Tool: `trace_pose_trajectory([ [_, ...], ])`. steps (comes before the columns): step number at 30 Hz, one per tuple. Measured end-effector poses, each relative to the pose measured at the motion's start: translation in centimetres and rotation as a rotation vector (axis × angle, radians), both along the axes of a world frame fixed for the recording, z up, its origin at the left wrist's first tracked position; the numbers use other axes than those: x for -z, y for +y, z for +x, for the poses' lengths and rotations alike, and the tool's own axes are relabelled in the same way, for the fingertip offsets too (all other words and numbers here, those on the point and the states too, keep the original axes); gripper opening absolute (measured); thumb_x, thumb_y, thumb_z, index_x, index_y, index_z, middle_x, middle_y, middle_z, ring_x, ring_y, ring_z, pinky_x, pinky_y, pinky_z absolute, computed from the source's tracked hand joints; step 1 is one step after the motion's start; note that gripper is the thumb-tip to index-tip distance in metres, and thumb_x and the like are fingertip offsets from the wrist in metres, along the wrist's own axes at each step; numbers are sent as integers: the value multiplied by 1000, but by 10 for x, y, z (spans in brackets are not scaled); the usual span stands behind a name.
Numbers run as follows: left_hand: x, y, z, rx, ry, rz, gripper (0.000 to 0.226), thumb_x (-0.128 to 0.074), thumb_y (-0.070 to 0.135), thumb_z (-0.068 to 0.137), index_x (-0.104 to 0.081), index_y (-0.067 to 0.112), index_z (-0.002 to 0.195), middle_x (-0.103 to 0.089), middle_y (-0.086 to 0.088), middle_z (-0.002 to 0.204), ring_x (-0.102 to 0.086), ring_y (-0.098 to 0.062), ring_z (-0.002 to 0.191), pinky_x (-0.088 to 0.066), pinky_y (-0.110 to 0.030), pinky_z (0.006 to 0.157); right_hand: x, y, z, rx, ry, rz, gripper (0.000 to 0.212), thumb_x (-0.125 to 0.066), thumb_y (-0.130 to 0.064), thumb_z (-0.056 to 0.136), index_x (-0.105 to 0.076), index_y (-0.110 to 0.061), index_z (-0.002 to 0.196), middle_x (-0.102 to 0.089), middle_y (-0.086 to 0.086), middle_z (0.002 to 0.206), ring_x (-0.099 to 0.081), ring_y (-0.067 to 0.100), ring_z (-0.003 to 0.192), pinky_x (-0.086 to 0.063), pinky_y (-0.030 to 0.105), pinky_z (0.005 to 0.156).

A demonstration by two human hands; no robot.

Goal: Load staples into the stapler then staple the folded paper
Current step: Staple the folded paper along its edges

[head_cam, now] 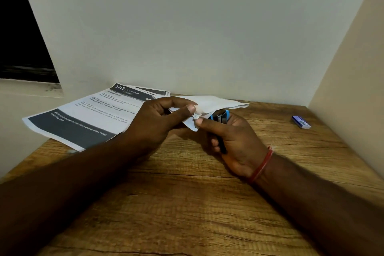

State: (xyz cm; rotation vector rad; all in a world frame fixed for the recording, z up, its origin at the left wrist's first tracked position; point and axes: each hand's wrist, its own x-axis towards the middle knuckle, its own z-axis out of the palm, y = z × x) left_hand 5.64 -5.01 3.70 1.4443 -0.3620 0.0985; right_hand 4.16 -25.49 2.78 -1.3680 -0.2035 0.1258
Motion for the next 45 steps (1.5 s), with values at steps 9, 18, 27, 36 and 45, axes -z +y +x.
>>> trace_pose_trajectory([
  [9, 4, 0, -7, 50, 5, 100, 39, -95, 22, 84, -84, 15, 121, -83, -10, 84, -77, -23, 84, -63, -54, 98, 1, 2, -3, 121, 0, 18, 13, -83, -16, 95, -73, -10, 89, -54, 2, 58, -40, 17, 49, -29, 30, 52],
  [18, 5, -3, -9, 112, 7, 93, 39, -83, -4, 91, -82, 9, 128, -88, -11, 99, -81, -22, 95, -64, -43, 95, 3, 3, -5, 138, -54, -25, 32, -88, -31, 94, -80, 0, 97, -56, 12, 64, -45, 21, 50, -33, 30, 53],
  [27, 1, -2, 1, 37, 123, 41, 28, -82, 34, 93, -90, 14, 111, -84, -17, 107, -75, -31, 96, -56, -52, 92, 2, 1, -5, 157, -138, -108, 21, -80, -21, 101, -82, 0, 100, -65, -2, 56, -48, 18, 50, -38, 31, 52],
  [36, 2, -2, 4, 102, 321, -94, 47, -82, 33, 88, -82, 2, 124, -80, -28, 125, -75, -38, 111, -60, -60, 112, 3, 0, -4, 192, -145, -162, 19, -84, -20, 98, -83, -1, 100, -63, 4, 59, -47, 16, 48, -38, 24, 43],
  [45, 0, -3, 3, 92, 358, -151, 40, -82, 30, 87, -85, 2, 115, -71, -36, 138, -76, -52, 122, -58, -70, 111, 0, 0, -1, 197, -95, -137, 18, -84, -18, 97, -82, 0, 100, -67, 5, 62, -47, 17, 48, -36, 25, 43],
])
